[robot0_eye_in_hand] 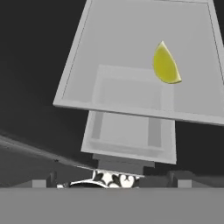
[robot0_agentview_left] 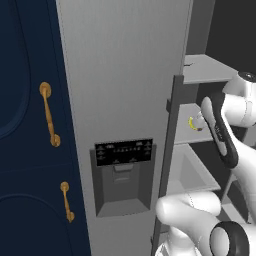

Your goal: Grab a lemon wedge from the fridge and one ice cube from the ice bowl, and put them in the glass of lemonade.

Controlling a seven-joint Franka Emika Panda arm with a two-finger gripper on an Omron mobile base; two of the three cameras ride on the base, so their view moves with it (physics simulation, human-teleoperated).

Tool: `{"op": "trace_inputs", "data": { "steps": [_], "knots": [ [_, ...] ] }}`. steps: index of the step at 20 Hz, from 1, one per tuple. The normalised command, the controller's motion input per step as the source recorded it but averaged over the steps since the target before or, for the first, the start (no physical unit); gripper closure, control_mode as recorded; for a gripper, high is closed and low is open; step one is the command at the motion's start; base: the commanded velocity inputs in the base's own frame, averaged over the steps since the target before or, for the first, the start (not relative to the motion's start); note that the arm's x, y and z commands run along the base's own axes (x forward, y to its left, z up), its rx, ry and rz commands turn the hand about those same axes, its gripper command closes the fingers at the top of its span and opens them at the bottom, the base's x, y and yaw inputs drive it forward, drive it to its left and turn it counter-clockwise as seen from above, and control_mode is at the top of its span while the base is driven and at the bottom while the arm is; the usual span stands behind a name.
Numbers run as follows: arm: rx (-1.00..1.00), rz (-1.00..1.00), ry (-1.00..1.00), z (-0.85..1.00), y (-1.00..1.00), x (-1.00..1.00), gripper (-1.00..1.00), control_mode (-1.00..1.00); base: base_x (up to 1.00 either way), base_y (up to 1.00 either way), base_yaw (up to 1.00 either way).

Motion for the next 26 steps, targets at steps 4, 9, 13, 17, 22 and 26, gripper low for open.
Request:
{"op": "trace_inputs", "data": {
  "steps": [4,9,13,17,22,26],
  "knots": [
    [0.00,0.00,0.12,-0.38,-0.30,0.86,-1.00,-1.00,0.00,0.00,0.00],
    [0.00,0.03,0.04,-0.15,-0.27,0.50,-1.00,-1.00,0.00,0.00,0.00],
    [0.01,0.04,0.00,-0.01,-0.26,0.02,-1.00,-1.00,0.00,0.00,0.00],
    [0.03,0.08,-0.08,-0.16,-0.31,0.01,-1.00,-1.00,0.00,0.00,0.00],
    [0.00,0.19,-0.04,-0.46,-0.10,0.24,-1.00,-1.00,0.00,0.00,0.00],
    [0.00,0.18,-0.01,-0.31,0.00,0.25,-1.00,-1.00,0.00,0.00,0.00]
  ]
}}
